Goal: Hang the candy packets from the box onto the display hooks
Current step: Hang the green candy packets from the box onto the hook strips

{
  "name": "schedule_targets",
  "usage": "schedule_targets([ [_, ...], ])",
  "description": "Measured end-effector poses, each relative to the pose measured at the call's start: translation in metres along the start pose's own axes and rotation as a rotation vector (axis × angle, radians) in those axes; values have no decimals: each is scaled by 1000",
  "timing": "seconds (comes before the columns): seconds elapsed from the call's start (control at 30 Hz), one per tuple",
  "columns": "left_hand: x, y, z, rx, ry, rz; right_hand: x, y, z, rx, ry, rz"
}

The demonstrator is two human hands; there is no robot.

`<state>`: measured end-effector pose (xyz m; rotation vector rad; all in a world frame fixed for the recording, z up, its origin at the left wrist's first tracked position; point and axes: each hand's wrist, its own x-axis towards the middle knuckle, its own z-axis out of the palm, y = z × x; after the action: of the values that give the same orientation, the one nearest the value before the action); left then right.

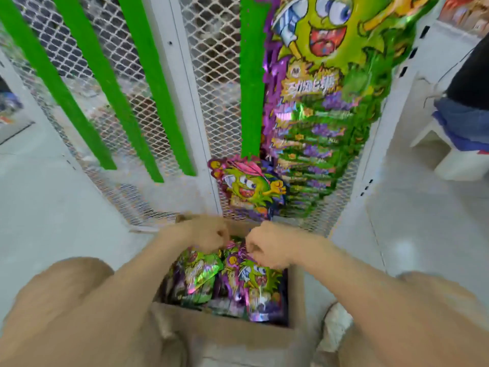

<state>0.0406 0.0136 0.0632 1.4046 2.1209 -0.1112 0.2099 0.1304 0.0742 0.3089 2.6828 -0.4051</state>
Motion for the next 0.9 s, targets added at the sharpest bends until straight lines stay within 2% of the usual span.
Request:
schedule_targets([
  [0.03, 6, -11, 22, -10, -92, -83, 4, -4, 17, -52, -78, 7],
  [0.1, 21, -30, 63, 14, -161, -226, 12, -8, 40, -130, -173, 1],
  [0.33, 61, -63, 175, -100, 19, -342, 48, -6, 57, -213, -195, 52],
  [0.5, 75, -69, 218, -70, 150, -318, 68, -1, 48, -219, -205, 23],
  [0.73, 58, -66, 202, 20, 237, -194, 74, 10, 39, -122, -162, 42],
  [0.83, 40, -56, 189, -45, 465, -166, 71, 9, 42, 64, -123, 112],
  [0.9, 27, -42, 179, -170, 615, -128, 65, 5, 44, 273, -150, 200],
])
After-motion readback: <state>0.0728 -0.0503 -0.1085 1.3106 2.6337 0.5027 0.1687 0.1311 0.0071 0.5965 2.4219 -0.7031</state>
